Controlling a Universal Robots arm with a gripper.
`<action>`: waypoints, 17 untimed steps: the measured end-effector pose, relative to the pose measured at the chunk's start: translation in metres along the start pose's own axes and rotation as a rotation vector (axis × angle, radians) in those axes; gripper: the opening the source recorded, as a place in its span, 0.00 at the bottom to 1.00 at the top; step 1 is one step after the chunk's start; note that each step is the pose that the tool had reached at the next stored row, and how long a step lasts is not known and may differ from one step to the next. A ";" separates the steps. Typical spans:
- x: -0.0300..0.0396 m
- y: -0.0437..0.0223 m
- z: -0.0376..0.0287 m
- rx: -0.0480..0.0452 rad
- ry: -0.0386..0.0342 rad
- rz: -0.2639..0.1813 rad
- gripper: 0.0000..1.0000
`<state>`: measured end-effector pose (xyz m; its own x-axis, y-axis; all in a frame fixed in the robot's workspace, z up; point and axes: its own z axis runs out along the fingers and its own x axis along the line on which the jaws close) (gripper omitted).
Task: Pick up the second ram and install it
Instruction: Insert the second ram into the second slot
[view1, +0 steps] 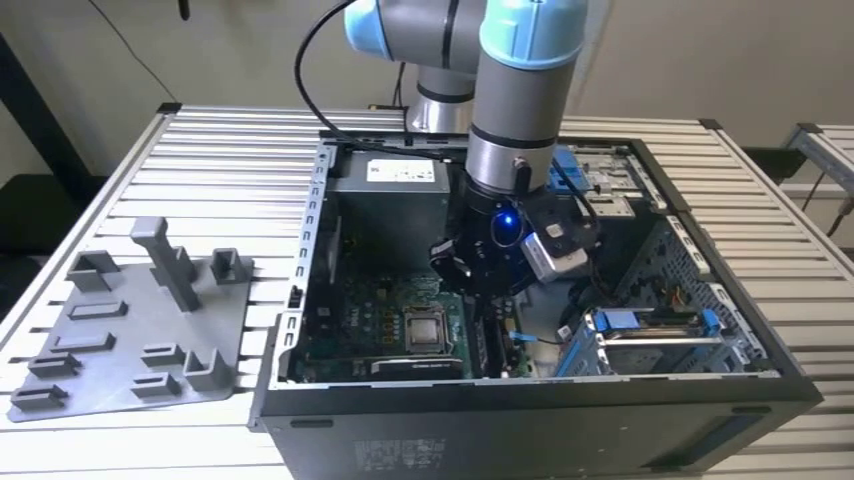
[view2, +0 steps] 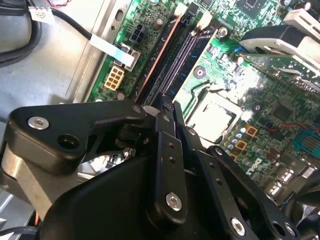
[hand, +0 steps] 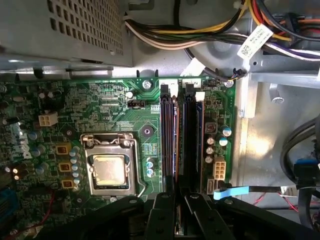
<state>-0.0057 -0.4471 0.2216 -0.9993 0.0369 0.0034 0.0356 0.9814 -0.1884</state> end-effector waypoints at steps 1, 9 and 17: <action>0.0001 0.0000 0.0001 0.0002 0.0000 0.000 0.14; 0.0015 0.0006 0.0031 0.0000 0.0000 0.000 0.14; 0.0018 0.0014 0.0032 -0.0001 -0.0036 -0.019 0.14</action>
<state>-0.0075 -0.4463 0.2181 -0.9998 0.0178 0.0033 0.0169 0.9820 -0.1883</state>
